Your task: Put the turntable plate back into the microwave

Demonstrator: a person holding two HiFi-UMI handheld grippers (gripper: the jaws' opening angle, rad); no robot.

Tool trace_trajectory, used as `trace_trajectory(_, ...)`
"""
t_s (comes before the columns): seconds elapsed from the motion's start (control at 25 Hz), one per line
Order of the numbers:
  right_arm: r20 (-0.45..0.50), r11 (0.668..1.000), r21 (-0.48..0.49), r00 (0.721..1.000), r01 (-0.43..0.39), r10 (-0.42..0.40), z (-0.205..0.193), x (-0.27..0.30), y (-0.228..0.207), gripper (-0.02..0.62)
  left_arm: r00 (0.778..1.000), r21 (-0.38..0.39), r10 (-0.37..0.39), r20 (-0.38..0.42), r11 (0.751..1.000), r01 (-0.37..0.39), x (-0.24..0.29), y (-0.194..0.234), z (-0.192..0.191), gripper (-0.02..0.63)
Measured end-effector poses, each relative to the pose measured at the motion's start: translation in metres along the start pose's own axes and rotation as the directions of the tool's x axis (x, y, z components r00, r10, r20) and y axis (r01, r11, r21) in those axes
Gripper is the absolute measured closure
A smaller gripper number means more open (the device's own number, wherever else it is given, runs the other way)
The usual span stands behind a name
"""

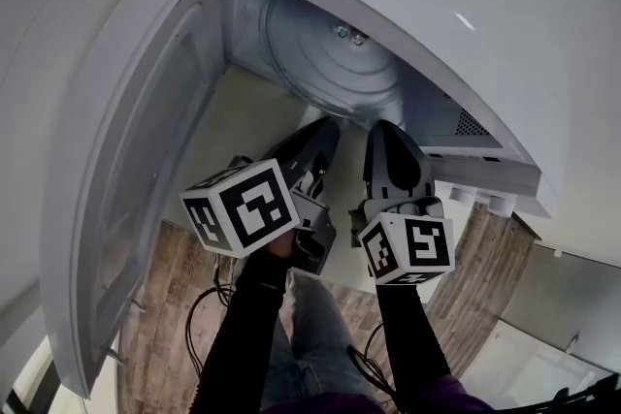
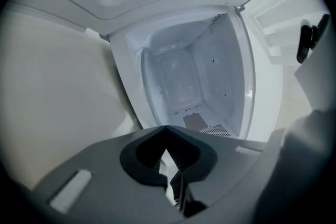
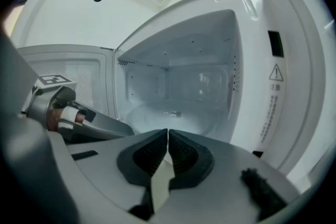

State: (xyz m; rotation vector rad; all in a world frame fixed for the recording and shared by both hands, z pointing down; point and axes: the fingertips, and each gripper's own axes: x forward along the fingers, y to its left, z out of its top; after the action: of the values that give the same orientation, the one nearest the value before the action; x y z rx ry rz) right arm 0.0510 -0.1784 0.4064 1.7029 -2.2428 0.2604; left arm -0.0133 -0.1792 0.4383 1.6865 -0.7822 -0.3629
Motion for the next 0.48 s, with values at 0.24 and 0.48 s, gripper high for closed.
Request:
trace_trajectory(0.24,0.030,1.000,0.009,0.999,-0.015,0.014,0.018,-0.014,0.006,0.584,0.996,0.154,0.048,0.080,0.986,-0.060,-0.016,-0.016,0.008,0.601)
trace_trajectory(0.48,0.053,0.999,0.034,0.998,-0.019,0.017,0.037,-0.038,0.013,0.584,0.980,0.375,0.099,0.175,0.913,-0.160,-0.039,-0.047,0.012,0.601)
